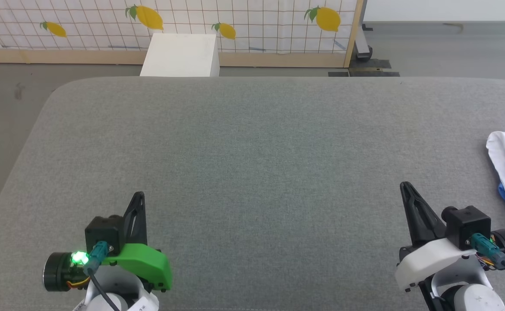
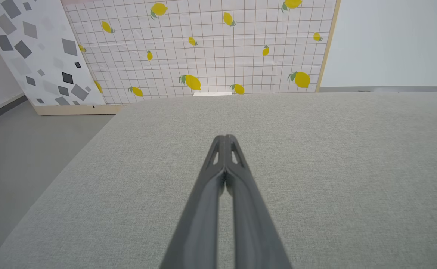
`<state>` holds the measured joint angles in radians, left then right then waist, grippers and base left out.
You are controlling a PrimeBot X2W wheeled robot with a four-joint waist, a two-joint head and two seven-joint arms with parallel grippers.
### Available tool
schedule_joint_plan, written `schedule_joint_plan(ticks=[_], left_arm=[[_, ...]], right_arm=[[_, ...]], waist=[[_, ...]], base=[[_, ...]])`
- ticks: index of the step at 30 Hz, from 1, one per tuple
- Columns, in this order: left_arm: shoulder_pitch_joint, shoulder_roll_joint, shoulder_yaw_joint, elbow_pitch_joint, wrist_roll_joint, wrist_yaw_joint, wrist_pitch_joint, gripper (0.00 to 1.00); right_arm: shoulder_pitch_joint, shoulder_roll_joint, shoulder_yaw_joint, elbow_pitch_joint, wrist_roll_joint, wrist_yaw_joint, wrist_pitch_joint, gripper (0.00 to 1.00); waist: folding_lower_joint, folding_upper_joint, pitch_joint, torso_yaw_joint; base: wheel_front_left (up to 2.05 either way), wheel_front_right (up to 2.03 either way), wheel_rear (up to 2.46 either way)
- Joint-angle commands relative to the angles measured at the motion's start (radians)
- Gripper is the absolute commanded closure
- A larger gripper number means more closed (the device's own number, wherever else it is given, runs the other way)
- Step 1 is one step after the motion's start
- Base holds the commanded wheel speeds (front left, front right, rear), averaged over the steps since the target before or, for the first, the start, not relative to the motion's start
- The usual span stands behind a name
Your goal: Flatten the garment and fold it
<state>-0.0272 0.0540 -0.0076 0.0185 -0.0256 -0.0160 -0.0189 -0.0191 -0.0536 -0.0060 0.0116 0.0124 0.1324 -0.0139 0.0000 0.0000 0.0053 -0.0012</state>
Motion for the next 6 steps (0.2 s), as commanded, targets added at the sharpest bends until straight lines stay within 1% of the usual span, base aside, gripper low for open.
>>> schedule_joint_plan(ticks=[1,6], left_arm=[[0.020,-0.004,0.005,-0.008,0.012,0.011,0.006,1.00],[0.025,-0.004,0.007,-0.016,0.022,0.015,0.015,1.00]], right_arm=[[0.016,0.003,0.003,-0.008,-0.007,-0.002,0.005,1.00],[0.018,0.003,0.005,-0.011,-0.011,-0.002,0.012,1.00]], waist=[[0.0000,0.0000,-0.001,0.000],[0.0000,0.0000,-0.004,0.001]], base=[[0.00,0.00,0.00],[0.00,0.00,0.00]])
